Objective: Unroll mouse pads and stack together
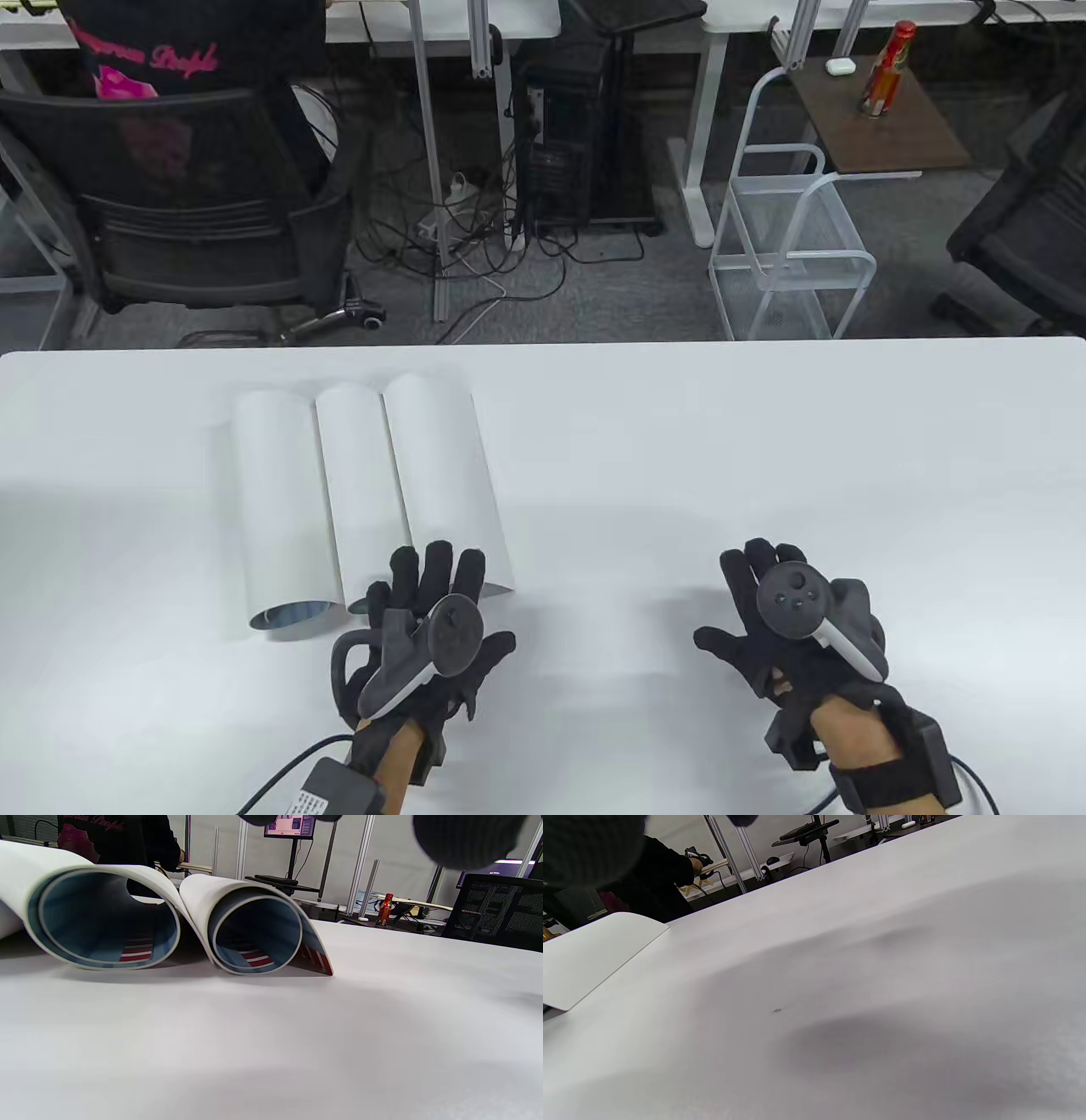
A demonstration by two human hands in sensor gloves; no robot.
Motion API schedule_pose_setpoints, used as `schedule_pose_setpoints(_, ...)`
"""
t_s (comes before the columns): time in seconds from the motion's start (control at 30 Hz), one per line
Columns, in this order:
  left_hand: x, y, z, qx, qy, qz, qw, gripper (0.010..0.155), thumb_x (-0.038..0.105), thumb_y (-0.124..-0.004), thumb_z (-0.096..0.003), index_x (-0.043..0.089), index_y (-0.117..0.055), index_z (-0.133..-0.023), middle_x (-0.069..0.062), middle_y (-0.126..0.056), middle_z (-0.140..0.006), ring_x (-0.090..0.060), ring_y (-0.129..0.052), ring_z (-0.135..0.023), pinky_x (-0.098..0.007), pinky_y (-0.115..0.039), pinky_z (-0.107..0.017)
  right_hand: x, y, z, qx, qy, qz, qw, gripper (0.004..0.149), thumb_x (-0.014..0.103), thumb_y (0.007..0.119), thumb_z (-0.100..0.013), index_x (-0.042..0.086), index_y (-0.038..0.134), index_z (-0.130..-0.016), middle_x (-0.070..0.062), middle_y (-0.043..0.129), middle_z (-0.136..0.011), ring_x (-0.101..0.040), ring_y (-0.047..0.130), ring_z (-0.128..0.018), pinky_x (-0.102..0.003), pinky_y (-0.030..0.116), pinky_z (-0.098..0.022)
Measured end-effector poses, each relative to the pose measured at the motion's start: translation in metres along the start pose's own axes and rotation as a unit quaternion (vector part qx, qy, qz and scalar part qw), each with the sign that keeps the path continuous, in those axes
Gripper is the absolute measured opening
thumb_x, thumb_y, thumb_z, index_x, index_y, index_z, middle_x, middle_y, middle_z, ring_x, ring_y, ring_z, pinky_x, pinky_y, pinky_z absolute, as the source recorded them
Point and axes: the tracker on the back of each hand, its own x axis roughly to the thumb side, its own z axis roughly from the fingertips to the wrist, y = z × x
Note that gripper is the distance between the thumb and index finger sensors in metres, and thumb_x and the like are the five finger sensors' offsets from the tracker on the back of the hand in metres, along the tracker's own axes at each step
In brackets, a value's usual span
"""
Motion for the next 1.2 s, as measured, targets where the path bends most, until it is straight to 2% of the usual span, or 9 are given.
schedule_pose_setpoints(0.4, 0.001, 0.005, -0.003, 0.008, 0.015, -0.004, 1.000, 0.091, 0.074, -0.066, -0.0342, 0.039, -0.032, -0.111, -0.001, -0.030, -0.124, -0.043, -0.033, -0.115, -0.068, -0.045, -0.078, 0.001, -0.006, 0.002, -0.008, -0.003, -0.009, 1.000, 0.089, 0.064, 0.074, -0.027, 0.039, 0.031, -0.100, 0.003, 0.012, -0.114, -0.030, 0.004, -0.106, -0.063, 0.015, -0.074)
schedule_pose_setpoints(0.63, 0.007, 0.018, -0.009, 0.013, 0.033, -0.009, 0.999, 0.091, 0.075, -0.065, -0.0350, 0.039, -0.031, -0.112, 0.000, -0.032, -0.124, -0.043, -0.036, -0.115, -0.067, -0.047, -0.078, 0.002, -0.008, 0.002, -0.013, -0.007, -0.014, 1.000, 0.088, 0.064, 0.074, -0.027, 0.039, 0.031, -0.100, 0.003, 0.012, -0.114, -0.031, 0.005, -0.106, -0.063, 0.016, -0.074)
schedule_pose_setpoints(0.93, 0.016, 0.027, -0.043, 0.019, 0.087, 0.007, 0.996, 0.092, 0.075, -0.065, -0.0363, 0.035, -0.030, -0.112, -0.003, -0.035, -0.123, -0.043, -0.043, -0.114, -0.064, -0.052, -0.077, 0.003, -0.007, 0.001, -0.010, -0.013, -0.016, 1.000, 0.088, 0.063, 0.074, -0.028, 0.038, 0.032, -0.100, 0.002, 0.014, -0.114, -0.031, 0.007, -0.106, -0.063, 0.018, -0.074)
schedule_pose_setpoints(1.2, 0.024, 0.025, -0.089, -0.031, 0.179, -0.005, 0.983, 0.094, 0.075, -0.064, -0.0384, 0.031, -0.026, -0.112, -0.007, -0.034, -0.123, -0.044, -0.047, -0.112, -0.060, -0.058, -0.076, 0.003, -0.007, 0.001, -0.003, -0.014, -0.021, 1.000, 0.087, 0.063, 0.073, -0.028, 0.038, 0.032, -0.100, 0.002, 0.016, -0.114, -0.031, 0.008, -0.106, -0.063, 0.019, -0.074)
